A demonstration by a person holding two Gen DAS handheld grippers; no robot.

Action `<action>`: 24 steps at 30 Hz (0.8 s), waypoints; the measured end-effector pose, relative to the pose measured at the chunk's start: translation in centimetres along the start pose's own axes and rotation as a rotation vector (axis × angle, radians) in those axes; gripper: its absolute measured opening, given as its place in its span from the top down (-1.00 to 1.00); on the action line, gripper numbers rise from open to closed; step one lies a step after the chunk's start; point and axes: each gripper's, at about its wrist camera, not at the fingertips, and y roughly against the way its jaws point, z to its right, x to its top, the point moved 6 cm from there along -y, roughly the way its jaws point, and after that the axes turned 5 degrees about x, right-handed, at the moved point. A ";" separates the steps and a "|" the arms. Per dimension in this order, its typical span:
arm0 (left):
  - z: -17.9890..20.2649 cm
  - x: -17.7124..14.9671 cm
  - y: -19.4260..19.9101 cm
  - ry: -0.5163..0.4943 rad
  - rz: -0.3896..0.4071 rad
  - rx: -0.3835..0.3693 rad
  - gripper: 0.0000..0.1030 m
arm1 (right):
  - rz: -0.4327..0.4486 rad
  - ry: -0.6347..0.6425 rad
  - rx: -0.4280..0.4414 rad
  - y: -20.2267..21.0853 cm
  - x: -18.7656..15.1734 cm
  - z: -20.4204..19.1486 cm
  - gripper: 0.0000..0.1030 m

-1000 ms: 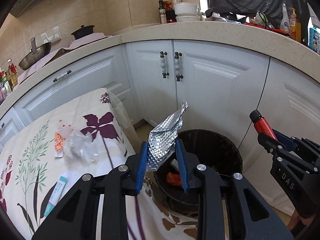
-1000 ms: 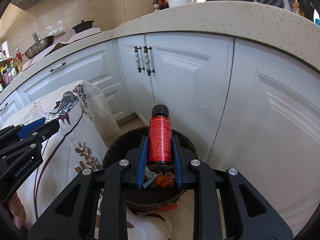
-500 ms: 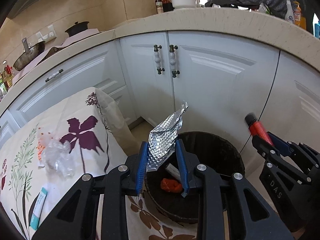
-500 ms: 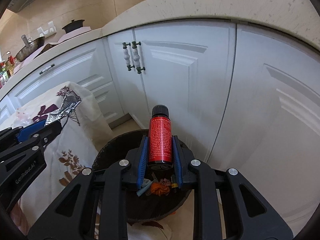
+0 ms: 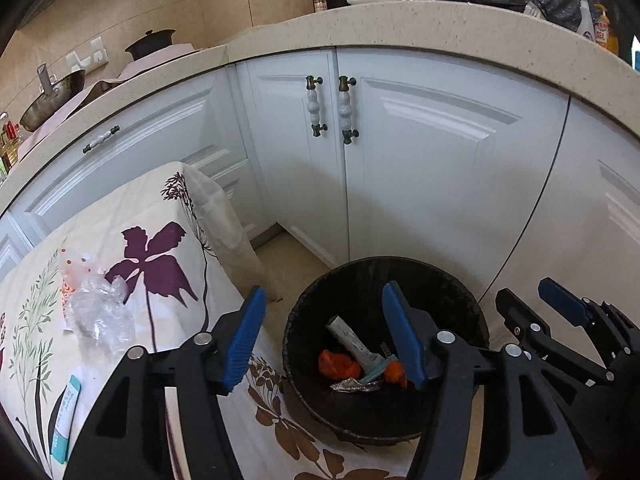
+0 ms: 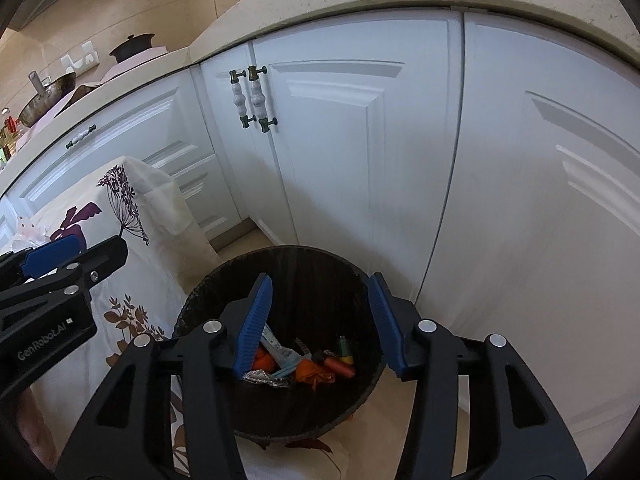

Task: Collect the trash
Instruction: 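Return the left tool to the table and grasp the white-teal toothpaste tube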

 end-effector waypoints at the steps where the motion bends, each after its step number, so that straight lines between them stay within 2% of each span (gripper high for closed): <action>1: -0.2 0.0 0.2 0.003 0.002 -0.005 -0.22 | 0.005 0.000 0.000 0.3 0.0 -0.1 -0.02; 4: -1.2 -0.3 1.3 0.023 0.001 -0.026 -0.26 | 0.018 0.005 0.006 1.3 0.1 -0.8 -0.03; 12: -4.9 -1.3 4.3 0.023 0.021 -0.005 -0.27 | 0.041 0.027 0.065 3.5 0.1 -4.4 -0.04; 18: -9.5 -3.3 5.8 0.037 0.017 0.051 -0.27 | 0.045 0.073 0.122 4.8 -0.4 -8.2 -0.04; 21: -12.0 -4.4 6.3 0.060 0.009 0.084 -0.27 | 0.043 0.102 0.154 5.3 -1.0 -10.5 -0.15; 24: -14.5 -5.6 6.9 0.082 0.003 0.114 -0.27 | 0.035 0.139 0.184 5.7 -1.6 -13.0 -0.16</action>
